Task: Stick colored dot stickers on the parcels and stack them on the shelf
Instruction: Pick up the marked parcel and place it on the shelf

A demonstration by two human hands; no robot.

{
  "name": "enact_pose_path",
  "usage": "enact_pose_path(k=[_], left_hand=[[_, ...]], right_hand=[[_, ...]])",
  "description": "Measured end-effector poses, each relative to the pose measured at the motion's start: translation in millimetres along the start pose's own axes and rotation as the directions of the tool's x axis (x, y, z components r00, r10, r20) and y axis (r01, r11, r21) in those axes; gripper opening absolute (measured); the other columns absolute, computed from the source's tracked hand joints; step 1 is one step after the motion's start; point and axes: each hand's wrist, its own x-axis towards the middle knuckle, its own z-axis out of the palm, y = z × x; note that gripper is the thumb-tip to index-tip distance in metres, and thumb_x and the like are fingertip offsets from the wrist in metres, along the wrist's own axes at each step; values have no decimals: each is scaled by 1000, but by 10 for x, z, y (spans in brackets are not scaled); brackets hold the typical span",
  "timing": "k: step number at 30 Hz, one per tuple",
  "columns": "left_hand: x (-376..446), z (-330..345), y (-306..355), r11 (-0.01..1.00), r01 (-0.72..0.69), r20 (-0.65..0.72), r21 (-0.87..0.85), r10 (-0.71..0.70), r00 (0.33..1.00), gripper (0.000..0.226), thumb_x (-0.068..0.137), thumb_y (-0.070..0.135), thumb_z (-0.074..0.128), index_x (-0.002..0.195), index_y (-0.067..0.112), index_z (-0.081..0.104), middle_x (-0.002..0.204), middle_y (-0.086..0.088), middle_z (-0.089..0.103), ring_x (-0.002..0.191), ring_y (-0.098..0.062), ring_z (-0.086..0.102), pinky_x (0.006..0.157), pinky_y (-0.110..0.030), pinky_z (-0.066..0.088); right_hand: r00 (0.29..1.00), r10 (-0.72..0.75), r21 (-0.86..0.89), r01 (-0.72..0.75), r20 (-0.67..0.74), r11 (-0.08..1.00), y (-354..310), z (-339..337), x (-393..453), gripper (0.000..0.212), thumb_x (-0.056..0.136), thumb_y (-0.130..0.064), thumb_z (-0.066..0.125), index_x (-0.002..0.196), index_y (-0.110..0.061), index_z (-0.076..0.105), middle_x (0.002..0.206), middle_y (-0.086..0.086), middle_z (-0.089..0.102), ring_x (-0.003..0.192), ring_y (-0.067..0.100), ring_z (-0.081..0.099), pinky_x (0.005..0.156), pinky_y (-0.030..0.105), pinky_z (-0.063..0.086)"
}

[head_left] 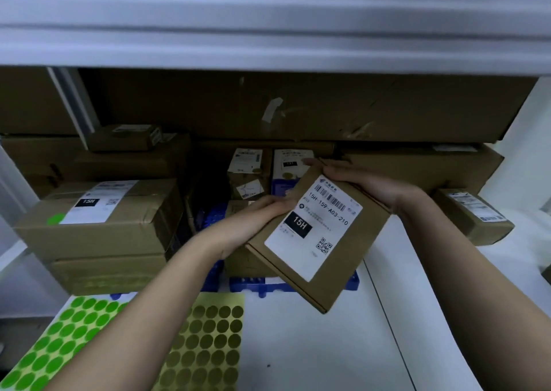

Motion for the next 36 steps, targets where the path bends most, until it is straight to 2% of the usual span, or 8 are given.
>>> enact_pose_path(k=[6, 9, 12, 15, 20, 26, 30, 36], left_hand=[[-1, 165, -140, 975, -107, -242, -196, 58, 968, 59, 84, 63, 51, 134, 32, 42, 114, 1, 65, 100, -16, 64, 87, -33, 49], [13, 227, -175, 913, -167, -345, -371, 32, 938, 54, 89, 56, 47, 136, 31, 39, 115, 1, 65, 104, -17, 63, 91, -35, 48], [-4, 327, -146, 855, -231, -422, -465, 16, 907, 48, 93, 52, 43, 136, 33, 38, 113, 4, 64, 102, -14, 62, 84, -29, 48], [-39, 392, -130, 803, -289, -463, -521, 18, 886, 50, 93, 53, 41, 141, 36, 35, 116, 5, 64, 103, -12, 63, 79, -27, 48], [-134, 467, -111, 782, -336, -451, -524, 80, 889, 56, 87, 58, 42, 140, 41, 35, 122, 10, 63, 108, -11, 63, 91, -32, 50], [-261, 514, -177, 793, -326, -407, -515, 109, 907, 68, 74, 64, 42, 140, 46, 34, 129, 7, 60, 111, -17, 63, 78, -34, 55], [-330, 541, -177, 771, -380, -428, -511, 155, 891, 63, 80, 56, 53, 139, 44, 36, 127, 8, 60, 104, -10, 65, 70, -25, 55], [-351, 538, -221, 711, -421, -435, -563, 178, 883, 74, 65, 50, 58, 137, 41, 40, 123, 4, 63, 102, -16, 66, 73, -30, 52]], right_hand=[[957, -90, -217, 29, -277, 976, -156, 97, 0, 40, 88, -56, 52, 126, -42, 52, 112, -6, 62, 95, 13, 64, 75, 23, 50], [883, -164, -157, 104, -440, 982, -67, 220, -26, 39, 94, -50, 47, 128, -31, 49, 109, -12, 59, 93, 4, 58, 73, 18, 44], [824, -194, -19, 218, -532, 976, 137, 378, -44, 56, 93, -51, 50, 142, -28, 37, 128, -9, 53, 112, 9, 56, 84, 21, 45], [855, -120, 248, 277, -505, 928, 289, 579, -163, 56, 92, -54, 48, 144, -43, 31, 132, -19, 50, 116, 6, 57, 92, 29, 49], [873, -61, 492, 328, -483, 807, 427, 831, -411, 43, 97, -43, 41, 139, -45, 39, 117, -18, 66, 99, 6, 68, 72, 22, 56], [831, -19, 513, 360, -556, 779, 437, 977, -584, 37, 97, -40, 39, 133, -40, 49, 119, -9, 67, 100, 13, 68, 70, 26, 57], [848, -50, 503, 360, -528, 785, 473, 1023, -660, 45, 88, -46, 42, 133, -42, 48, 122, -4, 65, 108, 26, 64, 77, 48, 53], [844, -64, 493, 370, -532, 788, 477, 1077, -724, 55, 82, -47, 43, 136, -37, 45, 130, -6, 60, 114, 19, 62, 89, 40, 51]])
